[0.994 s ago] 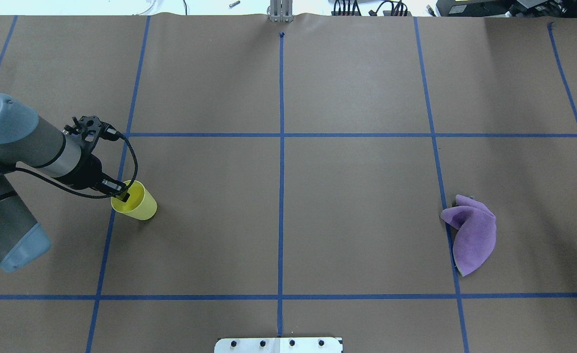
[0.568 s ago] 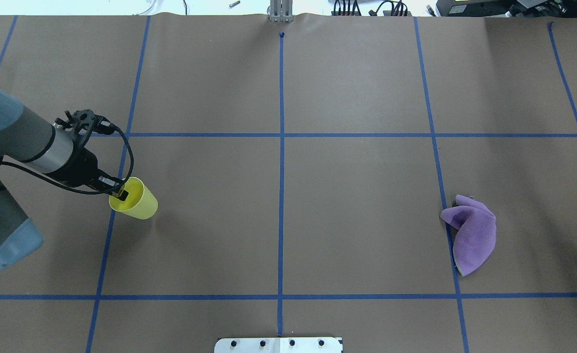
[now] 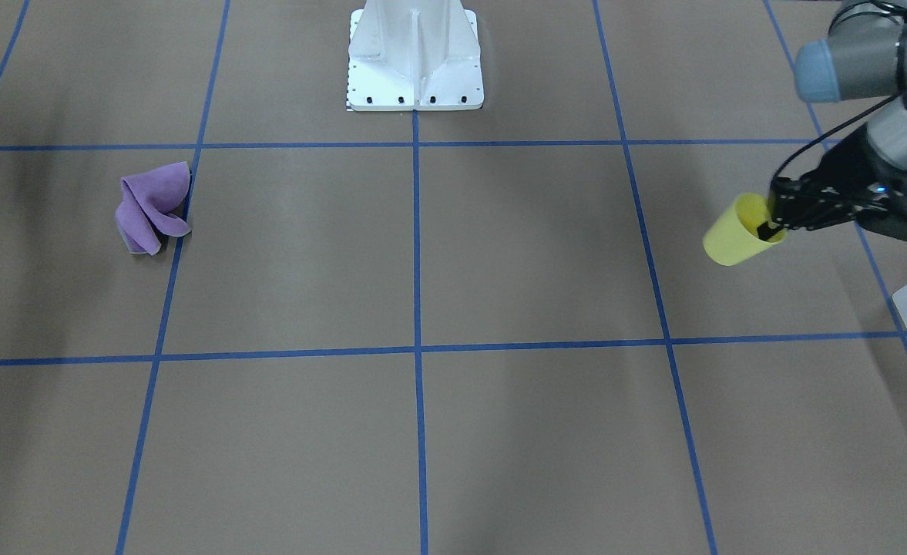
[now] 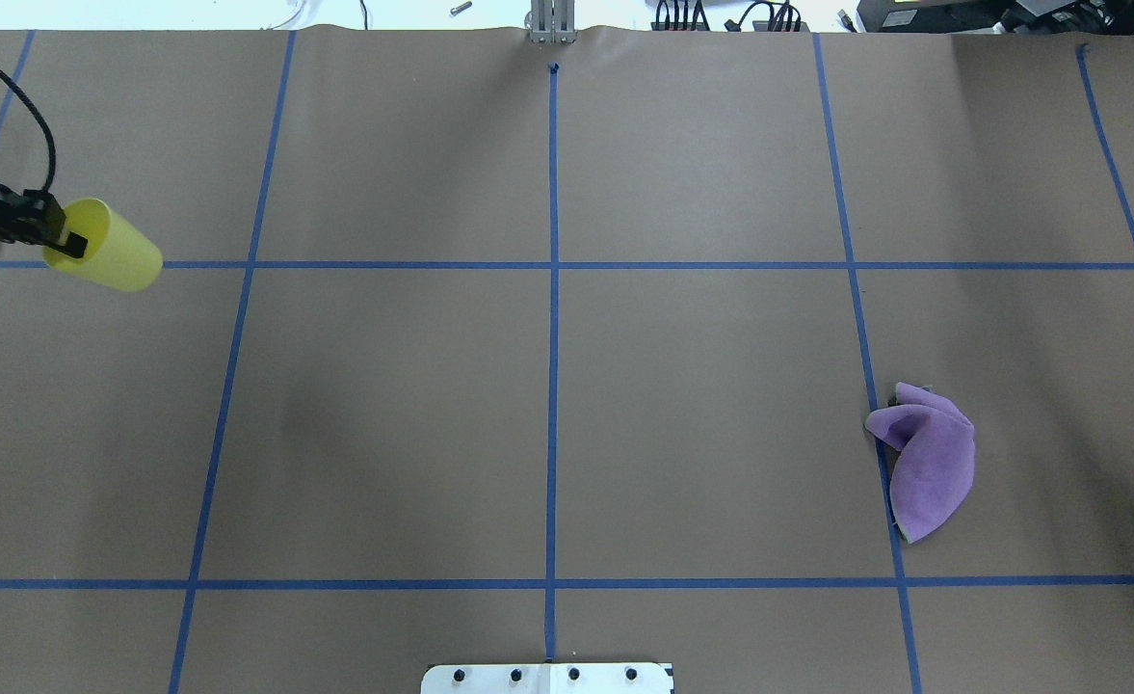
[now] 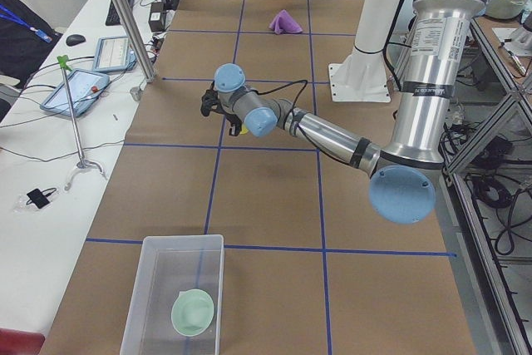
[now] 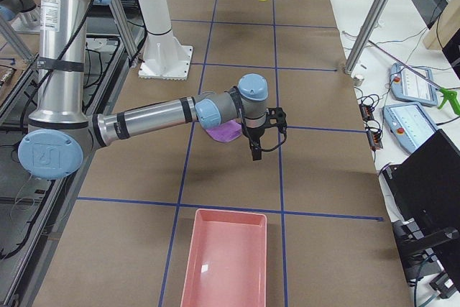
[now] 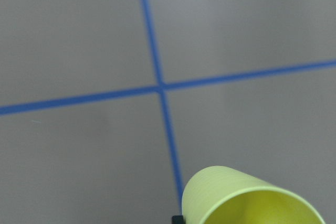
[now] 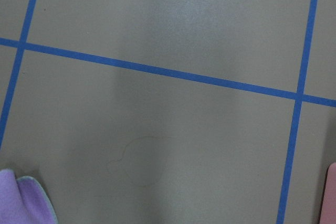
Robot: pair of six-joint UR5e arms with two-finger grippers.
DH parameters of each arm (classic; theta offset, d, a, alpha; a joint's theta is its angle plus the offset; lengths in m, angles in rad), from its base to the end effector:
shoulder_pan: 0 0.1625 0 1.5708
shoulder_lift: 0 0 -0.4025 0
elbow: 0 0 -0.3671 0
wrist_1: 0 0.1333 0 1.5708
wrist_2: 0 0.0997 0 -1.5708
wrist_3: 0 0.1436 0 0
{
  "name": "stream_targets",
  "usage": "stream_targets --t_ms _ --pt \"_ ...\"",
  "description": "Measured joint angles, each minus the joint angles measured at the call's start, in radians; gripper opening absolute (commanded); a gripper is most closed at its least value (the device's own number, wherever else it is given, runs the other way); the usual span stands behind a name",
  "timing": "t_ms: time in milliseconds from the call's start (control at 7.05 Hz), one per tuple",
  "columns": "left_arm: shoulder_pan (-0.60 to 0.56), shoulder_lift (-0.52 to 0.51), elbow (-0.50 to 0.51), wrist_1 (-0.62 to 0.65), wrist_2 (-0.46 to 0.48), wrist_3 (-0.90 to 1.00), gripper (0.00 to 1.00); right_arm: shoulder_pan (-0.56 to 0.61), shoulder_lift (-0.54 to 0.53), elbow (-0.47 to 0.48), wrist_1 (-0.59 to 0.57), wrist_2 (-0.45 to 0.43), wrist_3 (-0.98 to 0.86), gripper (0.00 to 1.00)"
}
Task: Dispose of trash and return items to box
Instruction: 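Lift the yellow cup with the left gripper and carry it into the clear bin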
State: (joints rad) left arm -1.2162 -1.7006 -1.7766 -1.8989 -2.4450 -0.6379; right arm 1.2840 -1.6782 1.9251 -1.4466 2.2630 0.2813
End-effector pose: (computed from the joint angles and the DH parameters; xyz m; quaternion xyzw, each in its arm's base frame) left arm 0.1637 -0.5088 0.4519 0.0690 0.4925 0.0156 0.8674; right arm -0.0862 -0.4394 0.5398 0.0732 -0.3687 -0.0651 0.9244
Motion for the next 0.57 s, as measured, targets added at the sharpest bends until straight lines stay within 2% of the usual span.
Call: stream_targets --t_ms 284,568 --pt "-0.211 -0.029 0.175 0.080 -0.001 0.244 0.00 0.000 0.000 0.000 0.000 0.000 -0.001 1.00" --pt "-0.354 -0.124 0.439 0.096 0.007 0.425 0.00 -0.001 0.000 0.000 0.000 -0.001 -0.001 1.00"
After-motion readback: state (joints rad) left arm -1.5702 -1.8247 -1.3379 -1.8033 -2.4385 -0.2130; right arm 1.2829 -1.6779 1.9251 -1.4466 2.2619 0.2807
